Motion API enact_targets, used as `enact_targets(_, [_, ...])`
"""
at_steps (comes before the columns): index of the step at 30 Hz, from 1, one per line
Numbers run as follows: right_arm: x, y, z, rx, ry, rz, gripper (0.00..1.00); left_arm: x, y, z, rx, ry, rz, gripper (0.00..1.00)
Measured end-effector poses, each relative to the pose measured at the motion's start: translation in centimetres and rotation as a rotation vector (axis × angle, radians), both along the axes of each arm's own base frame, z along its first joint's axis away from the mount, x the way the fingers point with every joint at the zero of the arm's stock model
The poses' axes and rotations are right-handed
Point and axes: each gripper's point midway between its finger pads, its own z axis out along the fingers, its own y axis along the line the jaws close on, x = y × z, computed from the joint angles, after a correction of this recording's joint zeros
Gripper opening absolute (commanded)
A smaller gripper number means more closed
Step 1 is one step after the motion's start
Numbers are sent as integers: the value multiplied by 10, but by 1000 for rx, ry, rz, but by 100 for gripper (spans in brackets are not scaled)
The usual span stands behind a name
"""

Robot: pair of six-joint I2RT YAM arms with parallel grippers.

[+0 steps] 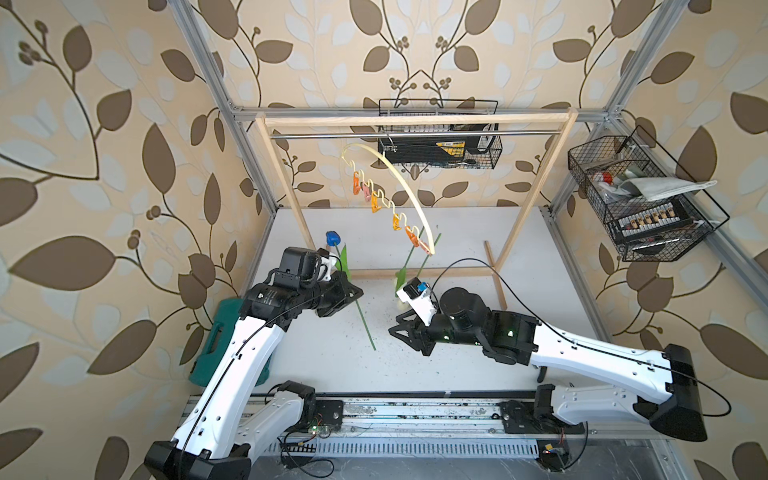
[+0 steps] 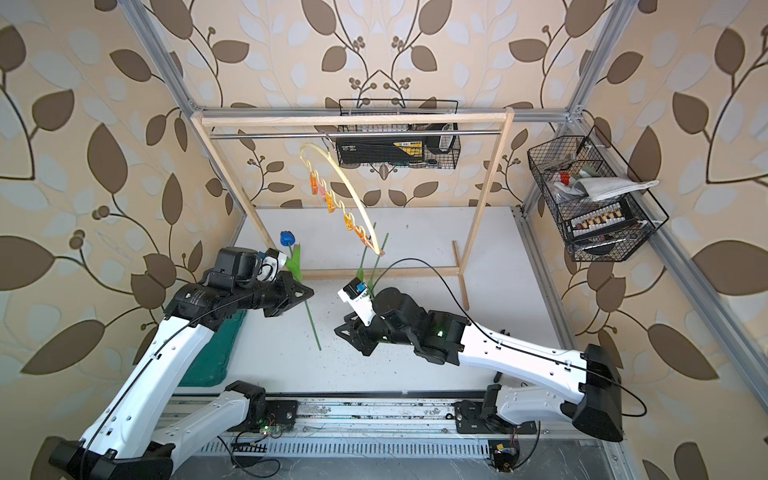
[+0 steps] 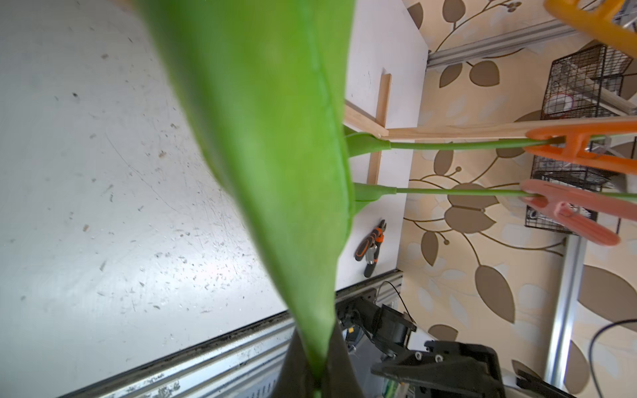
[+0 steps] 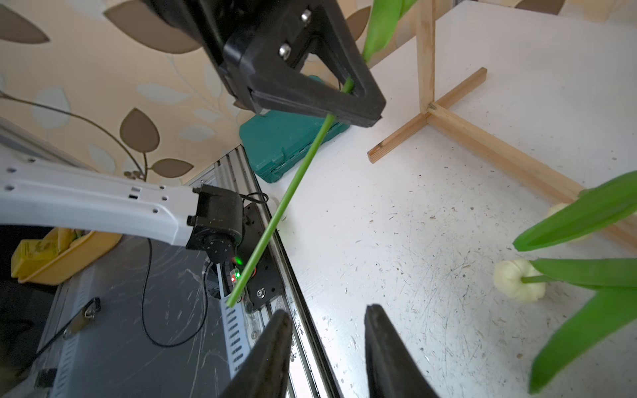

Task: Dry the flowers on a clothes hanger
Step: Pick up the flower at the center of the board.

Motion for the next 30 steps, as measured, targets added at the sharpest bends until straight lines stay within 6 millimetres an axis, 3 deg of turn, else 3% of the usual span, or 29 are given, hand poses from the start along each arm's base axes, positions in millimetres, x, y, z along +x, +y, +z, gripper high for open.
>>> enact_targets(4, [-22,-11,8,48,-93,89,37,-18,-12,12,-110,86,-34,0])
enact_targets(10, [-38,-13,29,102,-219,161,36,-40,-21,42,-246,200,-35,0])
enact_targets(15, [-49,-9,36,93,-333,195,36,-54,-30,44,-351,352,-43,0])
enact_targets(24, [-48,12,53,146,-493,155,33,-69,-36,45,-537,486,-1,0])
enact_targets(30, [-47,28,62,209,-519,141,33,-65,-40,49,-589,538,4,0])
